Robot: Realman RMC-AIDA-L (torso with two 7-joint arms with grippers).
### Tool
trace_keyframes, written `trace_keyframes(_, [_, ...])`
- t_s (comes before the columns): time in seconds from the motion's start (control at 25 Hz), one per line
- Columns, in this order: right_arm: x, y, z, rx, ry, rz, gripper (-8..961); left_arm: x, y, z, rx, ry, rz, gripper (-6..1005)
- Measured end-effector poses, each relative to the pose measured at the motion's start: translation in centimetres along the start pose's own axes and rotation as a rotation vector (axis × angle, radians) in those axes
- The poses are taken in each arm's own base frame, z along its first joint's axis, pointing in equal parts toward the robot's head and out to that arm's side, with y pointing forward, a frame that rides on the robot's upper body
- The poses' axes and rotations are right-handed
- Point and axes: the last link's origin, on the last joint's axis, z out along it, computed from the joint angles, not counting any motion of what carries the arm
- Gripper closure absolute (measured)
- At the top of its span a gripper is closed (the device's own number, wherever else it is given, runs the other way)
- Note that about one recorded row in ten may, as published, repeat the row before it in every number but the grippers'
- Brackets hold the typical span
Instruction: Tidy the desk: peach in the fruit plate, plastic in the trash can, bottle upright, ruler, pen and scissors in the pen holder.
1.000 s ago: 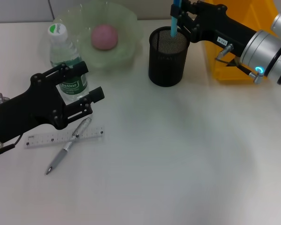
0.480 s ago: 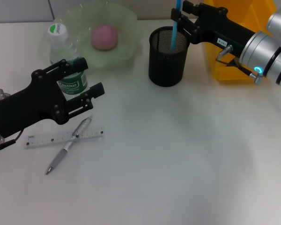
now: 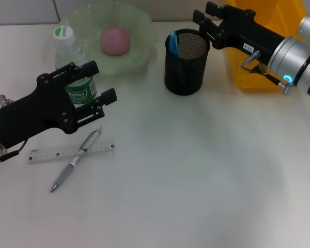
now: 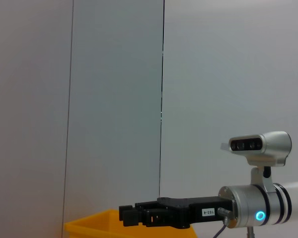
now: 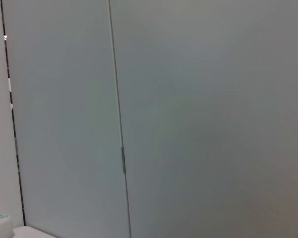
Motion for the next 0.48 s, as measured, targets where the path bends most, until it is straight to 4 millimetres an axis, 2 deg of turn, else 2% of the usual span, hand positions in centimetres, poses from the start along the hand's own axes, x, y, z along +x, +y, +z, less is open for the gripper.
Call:
trace_keyframes(0.24, [0.1,0.8,-1.2,-0.047,-0.048,0.018,596,0.0,0.0,0.0,0.000,0.001,0.001,301])
trace_keyframes(0.32, [0.1,1.8,-2.9,-0.104,-0.120,0.044,596,0.0,0.0,0.0,0.000,0.002,0.001,301])
trace_keyframes(0.36, [0.1,1.8,-2.9,-0.104,-0.120,0.044,596,0.0,0.0,0.0,0.000,0.002,0.001,301])
trace_keyframes(0.4, [0.3,2.3,-4.1,-0.123,-0.153,0.066,596,0.0,0.0,0.0,0.000,0.003,0.000,301])
trace_keyframes(0.48, [0.6,2.5,-4.6,-0.127,-0.160,0.079,596,0.0,0.0,0.0,-0.001,0.003,-0.001,301])
